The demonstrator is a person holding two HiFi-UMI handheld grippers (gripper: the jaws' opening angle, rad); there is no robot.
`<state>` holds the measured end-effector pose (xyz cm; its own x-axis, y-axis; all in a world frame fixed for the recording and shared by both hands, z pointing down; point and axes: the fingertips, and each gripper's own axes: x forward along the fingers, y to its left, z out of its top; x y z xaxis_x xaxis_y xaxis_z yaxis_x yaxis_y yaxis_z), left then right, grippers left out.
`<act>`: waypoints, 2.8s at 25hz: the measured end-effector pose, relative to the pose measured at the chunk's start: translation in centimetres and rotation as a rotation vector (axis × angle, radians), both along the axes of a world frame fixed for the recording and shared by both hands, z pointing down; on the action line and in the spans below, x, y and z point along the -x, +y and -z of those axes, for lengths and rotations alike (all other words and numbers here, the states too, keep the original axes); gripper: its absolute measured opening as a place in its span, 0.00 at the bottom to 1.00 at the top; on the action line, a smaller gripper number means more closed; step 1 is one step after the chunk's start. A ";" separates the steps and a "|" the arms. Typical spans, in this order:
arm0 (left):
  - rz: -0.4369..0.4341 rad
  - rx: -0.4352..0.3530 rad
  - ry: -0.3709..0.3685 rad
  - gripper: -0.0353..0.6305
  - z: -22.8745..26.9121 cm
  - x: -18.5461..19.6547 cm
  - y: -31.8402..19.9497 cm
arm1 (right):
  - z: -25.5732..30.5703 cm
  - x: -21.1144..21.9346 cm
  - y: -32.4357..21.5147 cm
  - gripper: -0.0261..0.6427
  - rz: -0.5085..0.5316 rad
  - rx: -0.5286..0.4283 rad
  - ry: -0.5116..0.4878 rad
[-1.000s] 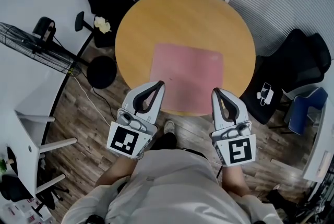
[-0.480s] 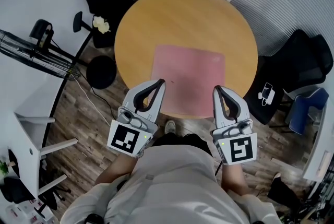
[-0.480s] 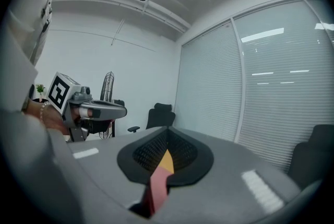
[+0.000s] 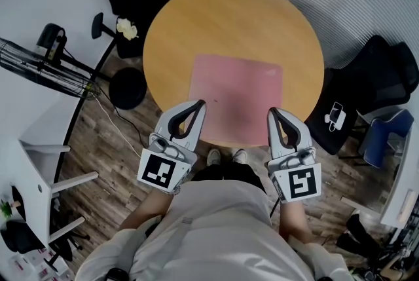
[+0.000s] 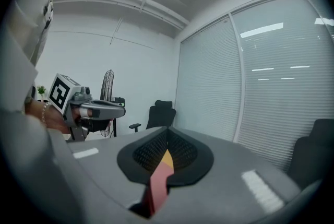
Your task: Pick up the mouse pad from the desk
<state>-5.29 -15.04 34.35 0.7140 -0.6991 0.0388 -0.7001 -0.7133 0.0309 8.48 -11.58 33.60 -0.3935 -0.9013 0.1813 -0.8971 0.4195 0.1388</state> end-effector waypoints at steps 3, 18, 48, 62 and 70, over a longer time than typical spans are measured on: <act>0.000 0.009 -0.017 0.06 -1.2 -0.1 0.0 | -0.9 -0.6 0.0 0.05 -0.005 0.015 0.004; 0.032 0.131 -0.086 0.12 -10.2 1.2 0.4 | -7.8 -3.0 1.1 0.09 -0.024 0.141 0.023; 0.138 0.519 -0.226 0.17 -31.8 7.4 2.3 | -24.2 -9.7 4.5 0.15 -0.153 0.465 0.053; 0.134 0.640 -0.272 0.19 -38.3 8.8 3.9 | -32.4 -12.5 7.7 0.17 -0.196 0.634 0.068; 0.133 0.722 -0.275 0.21 -41.2 9.1 5.3 | -36.9 -14.5 9.5 0.20 -0.237 0.742 0.040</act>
